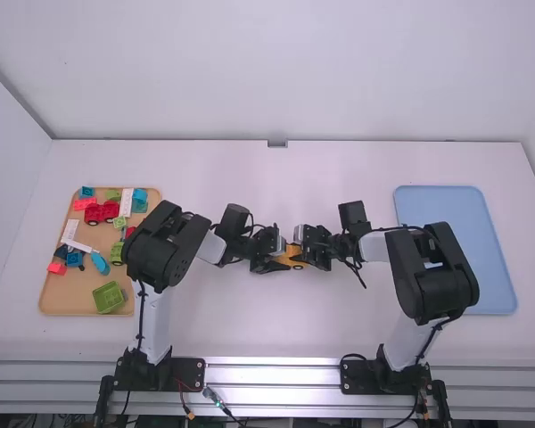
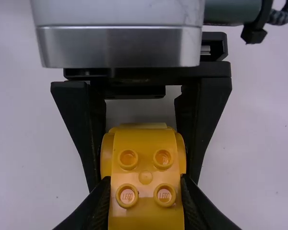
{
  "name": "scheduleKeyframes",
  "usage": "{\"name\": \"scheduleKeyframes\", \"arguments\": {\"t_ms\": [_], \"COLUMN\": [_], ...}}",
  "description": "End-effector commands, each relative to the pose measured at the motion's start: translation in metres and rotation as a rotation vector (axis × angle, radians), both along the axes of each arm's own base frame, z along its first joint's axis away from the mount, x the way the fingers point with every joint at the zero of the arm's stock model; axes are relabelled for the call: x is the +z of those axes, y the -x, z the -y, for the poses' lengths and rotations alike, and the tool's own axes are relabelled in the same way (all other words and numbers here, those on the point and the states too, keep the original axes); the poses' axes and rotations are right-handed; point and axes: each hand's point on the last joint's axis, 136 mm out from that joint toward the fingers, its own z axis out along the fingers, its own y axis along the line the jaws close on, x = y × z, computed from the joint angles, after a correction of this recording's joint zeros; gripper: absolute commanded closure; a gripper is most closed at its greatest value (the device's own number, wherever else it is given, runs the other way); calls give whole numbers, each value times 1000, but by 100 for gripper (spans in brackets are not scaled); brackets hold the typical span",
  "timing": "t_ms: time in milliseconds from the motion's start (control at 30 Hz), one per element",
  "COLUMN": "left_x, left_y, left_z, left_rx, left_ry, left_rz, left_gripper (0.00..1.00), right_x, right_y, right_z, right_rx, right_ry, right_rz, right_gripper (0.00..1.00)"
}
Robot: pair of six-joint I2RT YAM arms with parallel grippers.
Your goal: Assemble lego blocks to make yellow taxi
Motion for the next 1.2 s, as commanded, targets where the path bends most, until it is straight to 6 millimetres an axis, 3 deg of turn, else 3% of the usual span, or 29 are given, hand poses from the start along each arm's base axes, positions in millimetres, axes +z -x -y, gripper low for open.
{"name": "scheduleKeyframes", "arguments": {"t_ms": [0,167,367,700,933,1167], "left_x": [1,1,1,1,1,1], "left_y": [-3,-3,-3,-3,-3,-3], "left_z": [3,3,3,3,2,2], "left_rx": [3,3,3,2,2,2], "left_ry": [7,8,7,7,7,7], "left_rz": [0,0,0,4,3,2], "left_gripper": [61,62,63,66,68,68], "right_x": [-47,-50,-65,-67,-54,-41], "right_y": [11,10,5,4,-6,-15], "right_z": [25,32,50,49,44,40], "right_rx": [-145,-176,-230,-225,-220,-201], "right_ry": [189,223,383,412,307,246], "right_rz": [-149,-178,-178,-155,-143,-141], "right_gripper": [93,93,96,95,74,68]}}
